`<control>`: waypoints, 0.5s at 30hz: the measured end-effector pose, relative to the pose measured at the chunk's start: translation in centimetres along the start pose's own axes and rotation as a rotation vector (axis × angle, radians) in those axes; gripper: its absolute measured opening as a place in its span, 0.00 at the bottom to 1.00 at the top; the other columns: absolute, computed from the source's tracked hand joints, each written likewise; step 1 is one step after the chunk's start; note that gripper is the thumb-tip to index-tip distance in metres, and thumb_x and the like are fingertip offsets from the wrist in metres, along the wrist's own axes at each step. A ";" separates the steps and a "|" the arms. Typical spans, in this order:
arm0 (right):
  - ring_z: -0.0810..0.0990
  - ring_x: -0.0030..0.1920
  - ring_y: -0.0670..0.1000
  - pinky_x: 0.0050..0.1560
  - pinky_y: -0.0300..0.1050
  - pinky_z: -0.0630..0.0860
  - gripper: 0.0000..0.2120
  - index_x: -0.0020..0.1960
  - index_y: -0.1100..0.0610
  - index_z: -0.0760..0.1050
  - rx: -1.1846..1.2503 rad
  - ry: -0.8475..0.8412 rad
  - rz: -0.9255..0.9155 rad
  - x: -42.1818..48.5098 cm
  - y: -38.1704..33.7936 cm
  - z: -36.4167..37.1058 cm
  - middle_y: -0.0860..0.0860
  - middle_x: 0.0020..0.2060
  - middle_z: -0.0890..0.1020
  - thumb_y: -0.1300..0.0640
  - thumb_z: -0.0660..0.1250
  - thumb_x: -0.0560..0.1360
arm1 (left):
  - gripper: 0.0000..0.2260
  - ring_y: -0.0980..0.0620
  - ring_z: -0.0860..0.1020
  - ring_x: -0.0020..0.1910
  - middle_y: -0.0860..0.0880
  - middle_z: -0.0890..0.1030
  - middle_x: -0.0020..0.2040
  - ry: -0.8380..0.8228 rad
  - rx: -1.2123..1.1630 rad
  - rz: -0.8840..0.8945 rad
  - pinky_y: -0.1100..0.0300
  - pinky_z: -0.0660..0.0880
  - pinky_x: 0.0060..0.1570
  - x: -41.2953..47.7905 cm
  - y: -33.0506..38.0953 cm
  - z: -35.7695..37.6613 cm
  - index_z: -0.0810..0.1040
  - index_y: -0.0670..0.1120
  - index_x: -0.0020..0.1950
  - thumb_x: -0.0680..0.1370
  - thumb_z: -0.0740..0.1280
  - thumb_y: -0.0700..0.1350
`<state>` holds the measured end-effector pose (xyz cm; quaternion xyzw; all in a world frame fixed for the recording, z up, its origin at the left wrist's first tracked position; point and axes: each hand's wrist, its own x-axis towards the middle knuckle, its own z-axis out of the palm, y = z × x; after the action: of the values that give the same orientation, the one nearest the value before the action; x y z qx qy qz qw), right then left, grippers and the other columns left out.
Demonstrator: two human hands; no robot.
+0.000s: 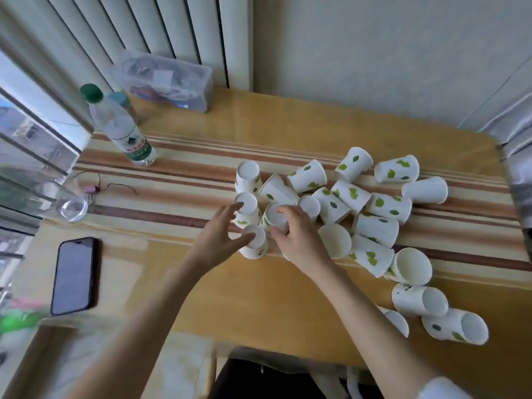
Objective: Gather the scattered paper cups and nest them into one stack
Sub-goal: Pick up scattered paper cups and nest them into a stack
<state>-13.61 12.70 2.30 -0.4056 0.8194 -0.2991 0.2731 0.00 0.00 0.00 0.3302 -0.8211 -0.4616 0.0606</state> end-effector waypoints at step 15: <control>0.72 0.58 0.66 0.59 0.57 0.69 0.28 0.69 0.61 0.65 -0.357 0.166 -0.097 3.4 3.3 3.8 0.61 0.60 0.74 0.58 0.70 0.71 | 0.30 0.44 0.74 0.58 0.46 0.72 0.62 0.042 0.173 -0.056 0.46 0.75 0.48 -0.7 -3.0 4.8 0.64 0.46 0.69 0.71 0.71 0.49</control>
<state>-14.39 10.51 -3.25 -0.4604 0.8586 -0.1945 0.1138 0.08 2.75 -4.96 0.3664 -0.8470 -0.3834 0.0362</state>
